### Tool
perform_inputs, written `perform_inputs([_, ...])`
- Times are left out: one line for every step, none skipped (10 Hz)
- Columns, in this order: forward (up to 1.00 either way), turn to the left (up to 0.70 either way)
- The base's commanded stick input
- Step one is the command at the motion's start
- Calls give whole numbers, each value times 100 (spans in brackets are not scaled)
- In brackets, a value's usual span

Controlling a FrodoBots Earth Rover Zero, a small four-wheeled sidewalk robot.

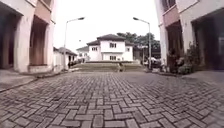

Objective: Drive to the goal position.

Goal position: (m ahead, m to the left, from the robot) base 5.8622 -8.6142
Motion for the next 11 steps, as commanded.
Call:
perform_inputs([69,3])
perform_inputs([69,3])
perform_inputs([69,3])
perform_inputs([69,3])
perform_inputs([69,3])
perform_inputs([69,3])
perform_inputs([69,3])
perform_inputs([69,3])
perform_inputs([69,3])
perform_inputs([69,3])
perform_inputs([69,-18])
